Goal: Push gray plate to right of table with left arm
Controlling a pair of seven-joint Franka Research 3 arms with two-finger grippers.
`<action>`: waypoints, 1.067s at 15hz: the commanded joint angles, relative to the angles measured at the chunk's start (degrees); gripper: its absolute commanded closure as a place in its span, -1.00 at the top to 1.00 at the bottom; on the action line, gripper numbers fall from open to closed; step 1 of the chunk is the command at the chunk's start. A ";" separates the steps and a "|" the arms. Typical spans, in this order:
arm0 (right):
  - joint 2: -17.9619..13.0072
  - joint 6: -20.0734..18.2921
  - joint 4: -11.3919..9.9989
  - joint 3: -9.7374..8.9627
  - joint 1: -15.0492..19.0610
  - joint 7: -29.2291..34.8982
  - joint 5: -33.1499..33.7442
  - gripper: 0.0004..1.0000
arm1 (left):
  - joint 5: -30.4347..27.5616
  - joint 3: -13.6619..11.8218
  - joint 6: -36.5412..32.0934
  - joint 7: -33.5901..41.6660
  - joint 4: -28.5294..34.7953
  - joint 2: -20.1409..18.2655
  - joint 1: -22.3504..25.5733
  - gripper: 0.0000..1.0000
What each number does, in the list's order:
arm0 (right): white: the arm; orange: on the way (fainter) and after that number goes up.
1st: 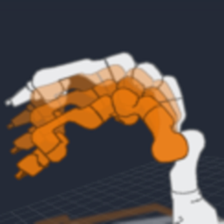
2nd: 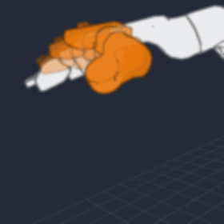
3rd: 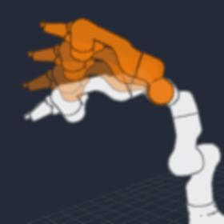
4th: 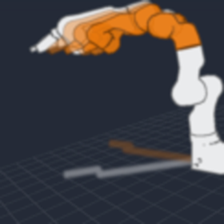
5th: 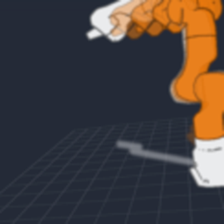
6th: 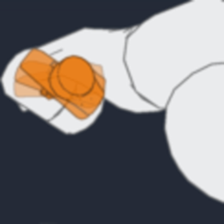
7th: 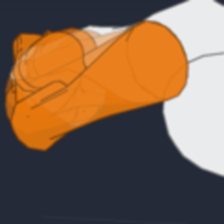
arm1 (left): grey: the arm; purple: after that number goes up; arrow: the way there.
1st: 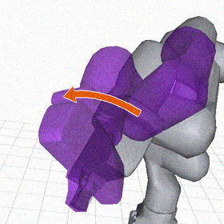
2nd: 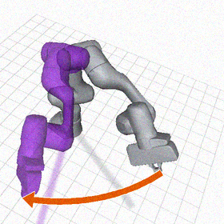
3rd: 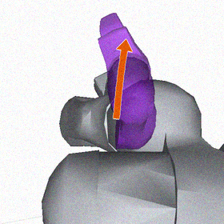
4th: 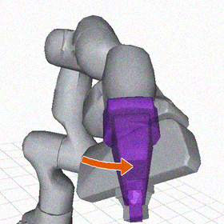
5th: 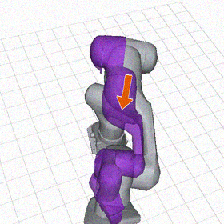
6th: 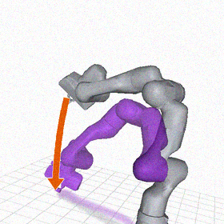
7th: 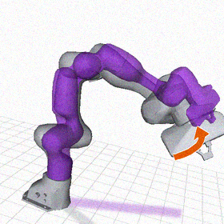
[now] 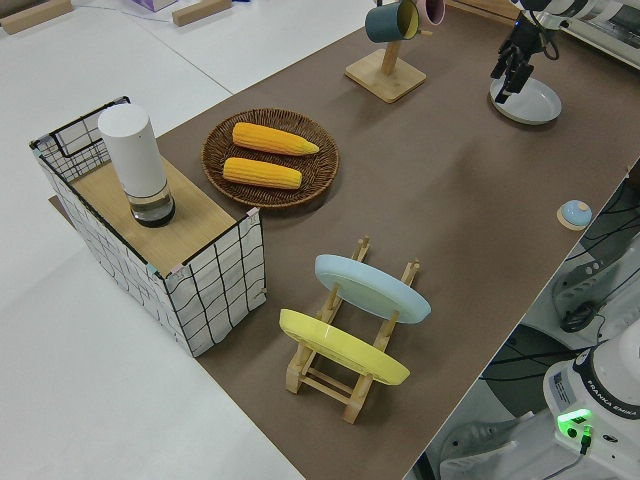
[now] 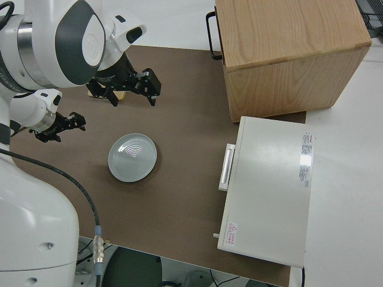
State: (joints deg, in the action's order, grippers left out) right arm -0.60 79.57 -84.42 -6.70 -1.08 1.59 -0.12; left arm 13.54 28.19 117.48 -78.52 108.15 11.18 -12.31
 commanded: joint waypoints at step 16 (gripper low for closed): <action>-0.36 -0.73 0.22 -0.85 1.17 0.08 -0.59 0.97 | -11.95 -0.24 -22.21 61.78 -3.56 -16.01 27.94 0.98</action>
State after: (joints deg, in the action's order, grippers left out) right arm -0.60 79.57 -84.42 -6.70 -1.08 1.59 -0.12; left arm 4.18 27.48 96.82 -25.50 104.94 -3.20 10.49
